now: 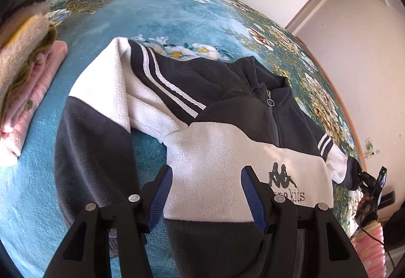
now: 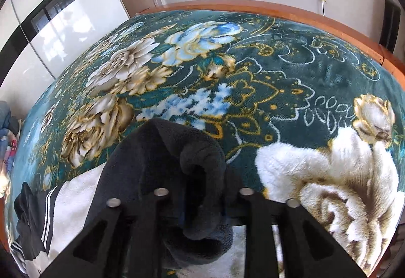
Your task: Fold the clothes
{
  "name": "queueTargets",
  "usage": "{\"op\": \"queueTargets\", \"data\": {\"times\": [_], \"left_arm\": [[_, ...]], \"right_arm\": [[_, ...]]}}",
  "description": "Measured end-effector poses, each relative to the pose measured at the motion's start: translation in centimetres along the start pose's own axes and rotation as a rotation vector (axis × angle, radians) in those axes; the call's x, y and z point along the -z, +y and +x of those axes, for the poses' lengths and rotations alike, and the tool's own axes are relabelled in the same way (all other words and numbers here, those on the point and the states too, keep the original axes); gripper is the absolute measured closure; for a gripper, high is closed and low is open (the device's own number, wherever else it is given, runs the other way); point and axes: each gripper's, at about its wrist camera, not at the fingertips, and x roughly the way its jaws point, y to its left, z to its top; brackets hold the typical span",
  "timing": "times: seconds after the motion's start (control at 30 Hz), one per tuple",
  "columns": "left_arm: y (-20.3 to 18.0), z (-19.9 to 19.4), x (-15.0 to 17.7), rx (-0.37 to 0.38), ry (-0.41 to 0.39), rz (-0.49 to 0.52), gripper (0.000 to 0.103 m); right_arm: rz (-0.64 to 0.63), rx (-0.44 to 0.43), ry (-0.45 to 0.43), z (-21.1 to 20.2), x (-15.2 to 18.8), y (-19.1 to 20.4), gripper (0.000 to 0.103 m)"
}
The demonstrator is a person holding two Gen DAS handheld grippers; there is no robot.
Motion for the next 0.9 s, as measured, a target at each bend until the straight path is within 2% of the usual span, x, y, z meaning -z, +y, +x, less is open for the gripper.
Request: {"op": "queueTargets", "data": {"times": [0.07, 0.17, 0.23, 0.37, 0.43, 0.53, 0.67, 0.73, 0.77, 0.8, 0.9], "left_arm": [[0.1, -0.5, 0.3, 0.014, -0.001, -0.002, 0.043], [0.1, -1.5, 0.8, 0.039, -0.005, -0.004, 0.043], [0.2, -2.0, 1.3, 0.054, -0.004, -0.009, 0.042], [0.0, -3.2, 2.0, 0.078, 0.0, -0.001, 0.042], [-0.1, -3.8, 2.3, 0.089, 0.001, 0.007, 0.042], [-0.3, -4.8, 2.8, 0.105, 0.001, 0.018, 0.042], [-0.1, -5.8, 3.5, 0.116, 0.0, 0.027, 0.04], [0.5, -5.8, 3.6, 0.11, 0.001, 0.02, 0.039], [0.8, -5.7, 3.7, 0.108, 0.007, 0.009, 0.039], [1.2, -5.6, 3.8, 0.105, 0.013, -0.001, 0.039], [1.9, -5.1, 4.1, 0.114, 0.027, -0.018, 0.039]], "right_arm": [[-0.005, -0.002, -0.036, -2.1, 0.0, 0.1, 0.055], [-0.034, -0.02, -0.124, -7.2, 1.1, 1.0, 0.055], [-0.077, -0.093, -0.129, -10.0, 3.5, 2.6, 0.055], [-0.249, -0.375, 0.061, -11.9, 12.3, 8.2, 0.055], [-0.349, -0.464, 0.153, -12.2, 17.2, 11.3, 0.055], [-0.437, -0.516, 0.221, -11.9, 22.2, 14.9, 0.055], [-0.393, -0.475, 0.29, -9.8, 24.5, 16.7, 0.055], [-0.353, -0.508, 0.3, -9.8, 24.8, 16.9, 0.063], [-0.35, -0.522, 0.307, -9.9, 25.0, 17.0, 0.081], [-0.352, -0.525, 0.31, -10.1, 25.3, 17.2, 0.092], [-0.361, -0.48, 0.26, -11.2, 25.0, 16.7, 0.095]]}}
